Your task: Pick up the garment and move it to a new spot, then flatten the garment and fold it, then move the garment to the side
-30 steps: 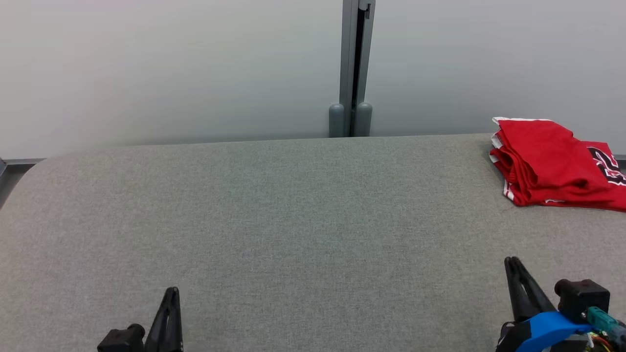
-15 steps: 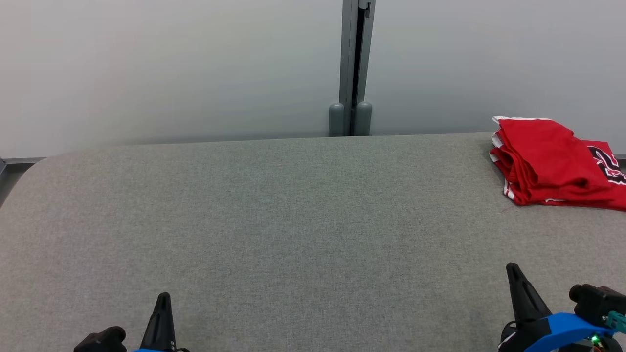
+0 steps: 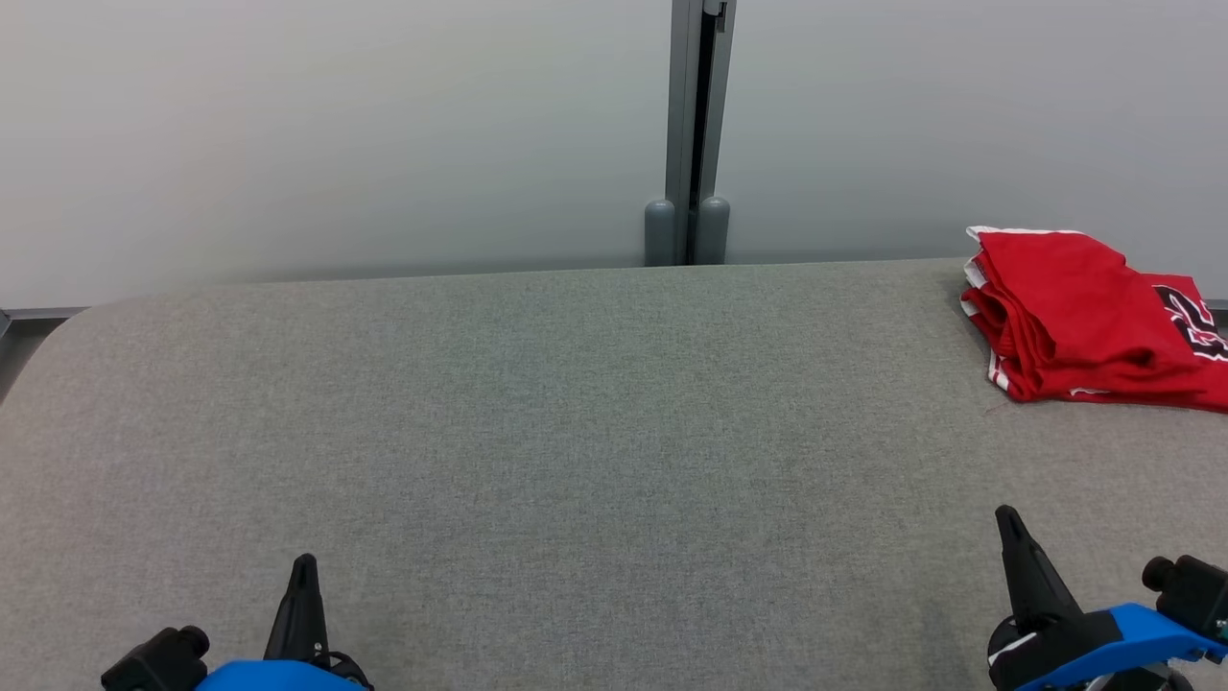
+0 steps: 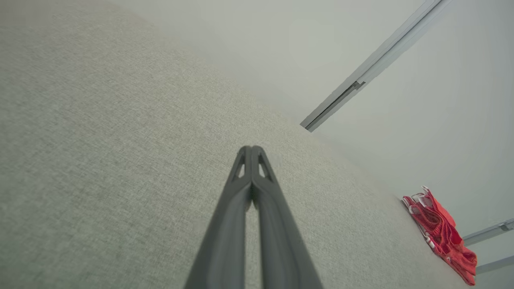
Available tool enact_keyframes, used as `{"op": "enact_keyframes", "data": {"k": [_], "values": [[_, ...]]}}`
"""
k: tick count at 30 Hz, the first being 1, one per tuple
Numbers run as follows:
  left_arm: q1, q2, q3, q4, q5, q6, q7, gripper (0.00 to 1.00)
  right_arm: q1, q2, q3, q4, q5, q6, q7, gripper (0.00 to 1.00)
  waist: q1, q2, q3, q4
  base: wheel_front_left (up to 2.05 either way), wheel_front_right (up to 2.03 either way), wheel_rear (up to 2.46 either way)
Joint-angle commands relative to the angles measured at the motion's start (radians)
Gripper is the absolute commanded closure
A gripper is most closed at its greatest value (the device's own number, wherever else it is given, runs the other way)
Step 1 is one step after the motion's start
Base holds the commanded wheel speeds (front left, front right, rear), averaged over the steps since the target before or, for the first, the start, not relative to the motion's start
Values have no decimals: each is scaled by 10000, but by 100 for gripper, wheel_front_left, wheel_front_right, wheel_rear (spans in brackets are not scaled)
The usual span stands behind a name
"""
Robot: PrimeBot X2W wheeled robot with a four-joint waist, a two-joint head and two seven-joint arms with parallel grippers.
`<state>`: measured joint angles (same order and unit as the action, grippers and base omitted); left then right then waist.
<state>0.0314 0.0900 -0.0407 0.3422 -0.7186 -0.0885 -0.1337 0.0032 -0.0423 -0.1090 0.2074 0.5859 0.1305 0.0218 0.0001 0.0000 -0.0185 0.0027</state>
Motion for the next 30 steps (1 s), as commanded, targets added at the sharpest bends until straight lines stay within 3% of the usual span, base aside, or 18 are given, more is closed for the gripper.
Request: {"op": "enact_keyframes", "data": {"k": [1,30], "values": [[-386,11,131,-199,-387,-41,89,100,-341,-54,-18,-98,462,2,33,100,0,0,4,0,0,0,0],[-848,-153,730,-539,-3889,-203,1077,100,-696,-79,-38,90,4487,3,401,100,0,0,70,-9,0,0,0]]}}
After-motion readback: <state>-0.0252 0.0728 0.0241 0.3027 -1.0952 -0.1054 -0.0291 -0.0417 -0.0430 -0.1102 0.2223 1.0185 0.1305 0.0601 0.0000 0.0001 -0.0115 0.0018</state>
